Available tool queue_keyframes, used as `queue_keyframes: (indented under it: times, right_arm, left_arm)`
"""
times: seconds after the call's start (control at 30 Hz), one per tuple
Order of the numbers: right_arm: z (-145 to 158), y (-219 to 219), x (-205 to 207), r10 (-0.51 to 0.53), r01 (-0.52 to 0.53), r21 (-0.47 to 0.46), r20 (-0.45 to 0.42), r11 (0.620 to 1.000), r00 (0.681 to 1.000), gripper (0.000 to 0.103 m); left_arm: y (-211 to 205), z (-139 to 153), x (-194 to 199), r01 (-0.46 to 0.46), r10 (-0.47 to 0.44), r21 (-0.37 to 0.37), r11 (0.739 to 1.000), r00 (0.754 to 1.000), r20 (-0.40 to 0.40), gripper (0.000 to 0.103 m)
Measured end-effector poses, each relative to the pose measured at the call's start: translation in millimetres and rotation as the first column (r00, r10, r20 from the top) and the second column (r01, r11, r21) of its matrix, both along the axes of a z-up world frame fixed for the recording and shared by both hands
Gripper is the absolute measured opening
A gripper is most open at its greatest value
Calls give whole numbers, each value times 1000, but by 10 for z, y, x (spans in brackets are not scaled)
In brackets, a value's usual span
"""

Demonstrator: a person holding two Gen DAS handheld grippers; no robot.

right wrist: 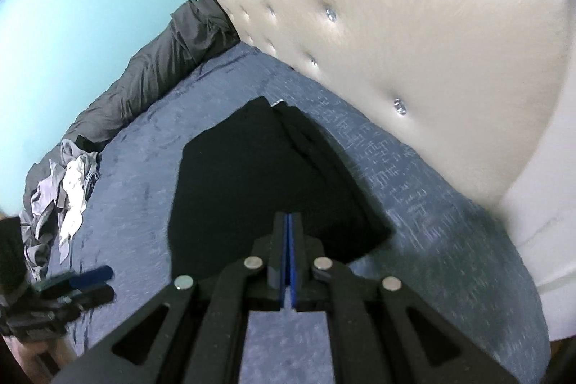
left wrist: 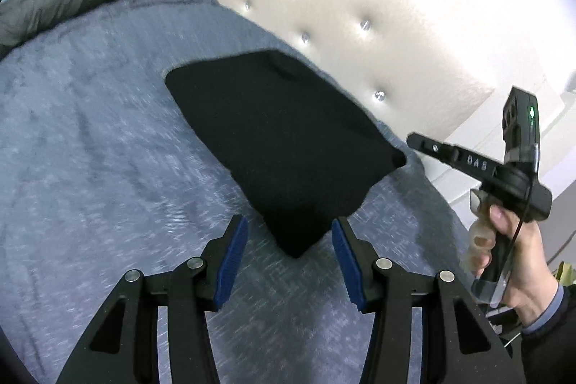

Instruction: Fold clothes

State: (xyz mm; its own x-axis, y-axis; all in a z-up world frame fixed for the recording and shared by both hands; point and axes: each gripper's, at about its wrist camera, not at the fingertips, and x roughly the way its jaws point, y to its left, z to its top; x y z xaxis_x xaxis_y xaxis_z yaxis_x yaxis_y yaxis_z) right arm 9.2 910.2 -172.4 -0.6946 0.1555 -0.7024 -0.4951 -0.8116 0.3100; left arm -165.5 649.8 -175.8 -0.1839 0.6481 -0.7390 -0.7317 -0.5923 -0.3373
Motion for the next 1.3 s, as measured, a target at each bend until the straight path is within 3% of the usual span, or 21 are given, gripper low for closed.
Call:
queue_keyframes:
  times: [0.33, 0.63, 1.3]
  right_arm:
    - [567, -689, 416, -24, 25, 26, -43, 999, 999, 3]
    - [1050, -1399, 920, -19, 24, 60, -92, 998, 996, 8]
    - [1621, -2507, 1551, 7, 13, 135, -144, 991, 990, 15]
  left_arm:
    - [-645, 728, 503, -30, 32, 23, 999, 996, -89, 53]
    - [-1324, 1184, 885, -65, 73, 54, 996, 984, -160, 55]
    - [-2178, 1772, 1548, -72, 104, 126, 989, 956, -273, 63]
